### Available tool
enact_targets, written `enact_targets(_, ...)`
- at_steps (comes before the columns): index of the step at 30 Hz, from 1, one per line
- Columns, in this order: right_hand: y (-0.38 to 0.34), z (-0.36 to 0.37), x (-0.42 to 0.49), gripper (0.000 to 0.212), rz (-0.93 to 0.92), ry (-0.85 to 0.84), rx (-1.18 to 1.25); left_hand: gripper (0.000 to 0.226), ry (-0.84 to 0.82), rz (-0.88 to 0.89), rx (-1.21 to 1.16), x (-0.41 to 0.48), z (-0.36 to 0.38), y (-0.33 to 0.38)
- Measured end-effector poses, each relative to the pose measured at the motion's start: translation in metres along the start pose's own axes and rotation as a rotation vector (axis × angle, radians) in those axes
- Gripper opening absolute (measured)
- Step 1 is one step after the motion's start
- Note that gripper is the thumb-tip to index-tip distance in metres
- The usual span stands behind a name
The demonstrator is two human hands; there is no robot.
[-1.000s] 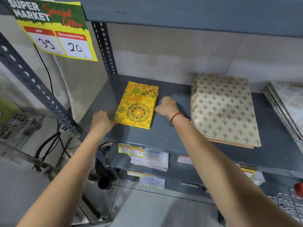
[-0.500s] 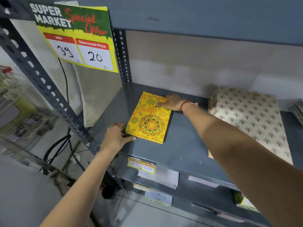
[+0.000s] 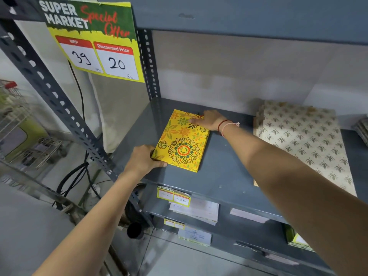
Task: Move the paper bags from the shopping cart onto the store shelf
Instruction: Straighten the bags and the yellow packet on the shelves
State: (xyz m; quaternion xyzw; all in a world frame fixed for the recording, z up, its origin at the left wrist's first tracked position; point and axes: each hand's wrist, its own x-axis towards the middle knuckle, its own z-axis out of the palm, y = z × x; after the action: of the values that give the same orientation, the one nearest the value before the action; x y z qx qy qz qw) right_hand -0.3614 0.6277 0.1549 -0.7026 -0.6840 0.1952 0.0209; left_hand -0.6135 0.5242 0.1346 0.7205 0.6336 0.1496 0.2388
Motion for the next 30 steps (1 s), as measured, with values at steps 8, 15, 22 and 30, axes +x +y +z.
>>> enact_targets(8, 0.006, -0.001, -0.007, 0.086, 0.080, 0.027, 0.079, 0.045, -0.102, -0.026, 0.037, 0.007, -0.009, 0.004)
enact_targets(15, -0.001, 0.001, -0.010, 0.084, 0.085, 0.029, 0.138, 0.049, -0.141, -0.072, 0.047, 0.016, -0.011, 0.007)
enact_targets(22, -0.004, 0.022, -0.065, 0.078, 0.107, 0.429, 0.431, 0.043, -0.182, -0.040, 0.010, 0.014, -0.017, -0.001)
enact_targets(30, -0.036, 0.084, -0.148, 0.061, 0.038, 0.317, 0.596, 0.043, -0.239, -0.011, -0.034, 0.022, -0.023, -0.003)
